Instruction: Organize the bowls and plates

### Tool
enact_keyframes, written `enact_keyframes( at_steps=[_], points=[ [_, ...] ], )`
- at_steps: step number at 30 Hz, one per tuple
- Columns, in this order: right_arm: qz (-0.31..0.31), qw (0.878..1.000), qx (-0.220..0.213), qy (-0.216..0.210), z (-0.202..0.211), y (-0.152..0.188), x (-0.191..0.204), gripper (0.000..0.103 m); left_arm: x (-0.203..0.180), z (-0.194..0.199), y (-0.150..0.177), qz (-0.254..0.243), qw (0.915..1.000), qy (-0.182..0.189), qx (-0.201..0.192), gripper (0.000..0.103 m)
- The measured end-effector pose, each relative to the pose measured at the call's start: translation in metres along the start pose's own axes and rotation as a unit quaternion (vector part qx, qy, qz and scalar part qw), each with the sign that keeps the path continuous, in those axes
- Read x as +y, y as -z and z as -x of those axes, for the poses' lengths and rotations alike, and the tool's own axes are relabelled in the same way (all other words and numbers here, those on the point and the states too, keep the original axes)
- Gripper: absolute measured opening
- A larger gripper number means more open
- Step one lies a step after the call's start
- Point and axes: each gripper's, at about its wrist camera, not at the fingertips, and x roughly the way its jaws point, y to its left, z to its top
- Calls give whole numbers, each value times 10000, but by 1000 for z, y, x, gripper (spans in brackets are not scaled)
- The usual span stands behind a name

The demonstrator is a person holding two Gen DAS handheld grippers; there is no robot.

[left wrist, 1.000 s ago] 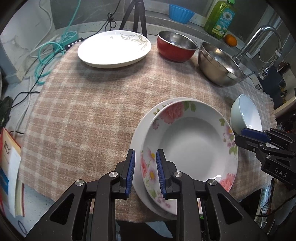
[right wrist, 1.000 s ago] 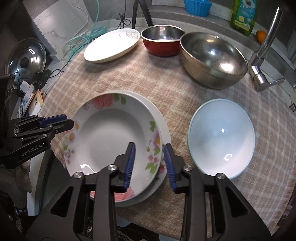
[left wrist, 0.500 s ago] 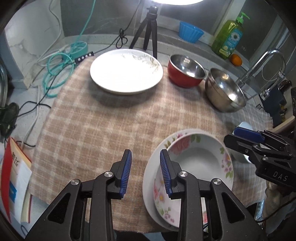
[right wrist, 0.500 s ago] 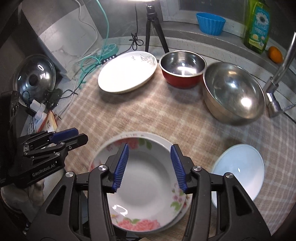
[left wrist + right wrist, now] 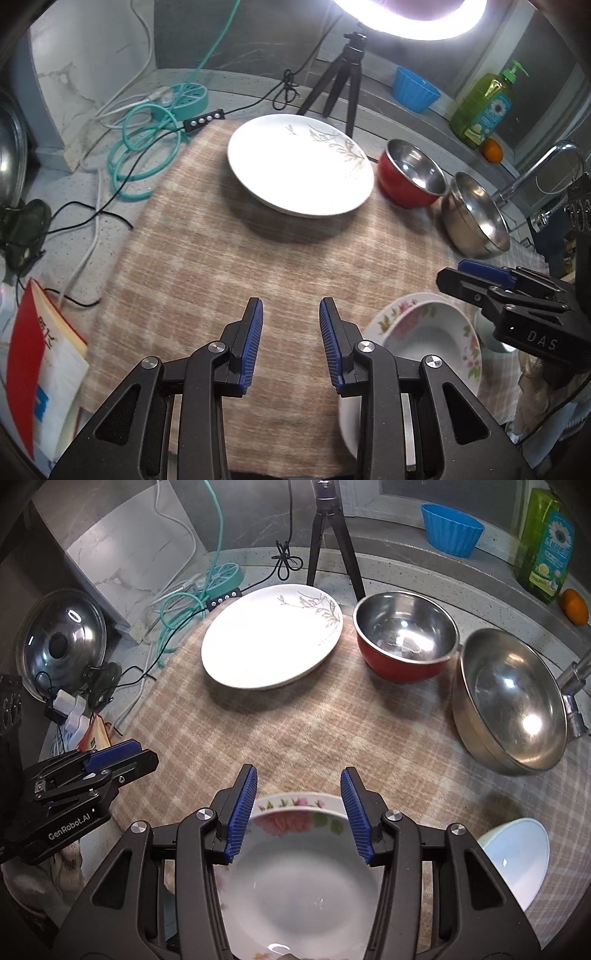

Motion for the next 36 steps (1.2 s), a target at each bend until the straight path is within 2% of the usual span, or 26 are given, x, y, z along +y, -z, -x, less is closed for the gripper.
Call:
enact_keyframes(
  at_steps=[3,13,24,36],
  points=[
    [-63,10000,-50,45,-4,-8,3,49,14,-4,-10,-3,10000,5,27,30],
    [-877,9958,-194,159,-26,-42,-8,49,58,-34,-72,-190,9993,245,207,30],
    [-1353,9902,-42,347,-64,-62,-20,37,62,-84,-134,-539,9975,341,319,30],
    [-1479,9879,45,466,-84,-81,-31,35,64,-126,-170,-544,9964,353,550,30]
  ],
)
